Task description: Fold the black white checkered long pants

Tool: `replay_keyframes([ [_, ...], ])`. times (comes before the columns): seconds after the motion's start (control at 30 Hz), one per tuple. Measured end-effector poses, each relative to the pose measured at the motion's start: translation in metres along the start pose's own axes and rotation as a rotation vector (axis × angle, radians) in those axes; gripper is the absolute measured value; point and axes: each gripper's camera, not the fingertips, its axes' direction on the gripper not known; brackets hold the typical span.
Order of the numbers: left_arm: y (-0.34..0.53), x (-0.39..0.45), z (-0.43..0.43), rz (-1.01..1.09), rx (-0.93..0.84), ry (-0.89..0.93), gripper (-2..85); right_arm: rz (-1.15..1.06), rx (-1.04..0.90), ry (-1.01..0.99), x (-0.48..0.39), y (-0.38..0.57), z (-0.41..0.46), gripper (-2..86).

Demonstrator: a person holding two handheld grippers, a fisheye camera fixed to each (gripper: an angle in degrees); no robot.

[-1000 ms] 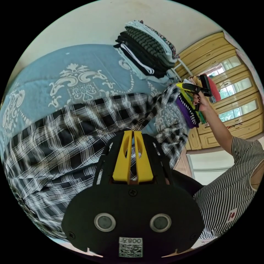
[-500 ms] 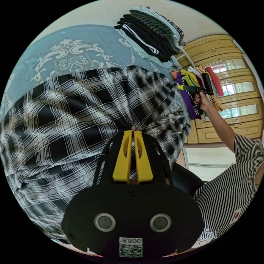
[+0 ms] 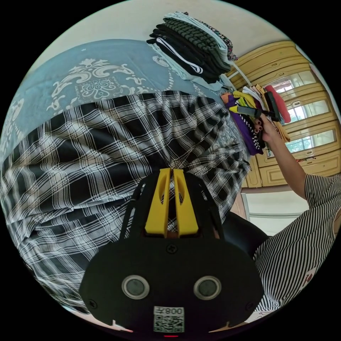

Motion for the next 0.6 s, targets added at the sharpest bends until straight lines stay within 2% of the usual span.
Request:
replay_keyframes([
  [0.23, -0.006, 0.019, -0.023, 0.091, 0.136, 0.06, 3.8, 0.058, -0.148, 0.021, -0.003, -0.035, 0.036, 7.5],
  [0.33, -0.02, 0.025, -0.025, 0.13, 0.194, 0.09, 5.0, 0.075, -0.116, -0.008, -0.004, -0.029, 0.031, 5.1],
  [0.47, -0.066, 0.021, -0.009, 0.136, 0.184, 0.066, 5.9, 0.047, -0.08, -0.101, -0.01, -0.018, 0.021, 2.0],
  [0.6, -0.126, 0.008, 0.016, 0.085, 0.138, -0.037, 5.1, -0.017, 0.047, -0.145, -0.025, -0.011, -0.011, 0.6],
])
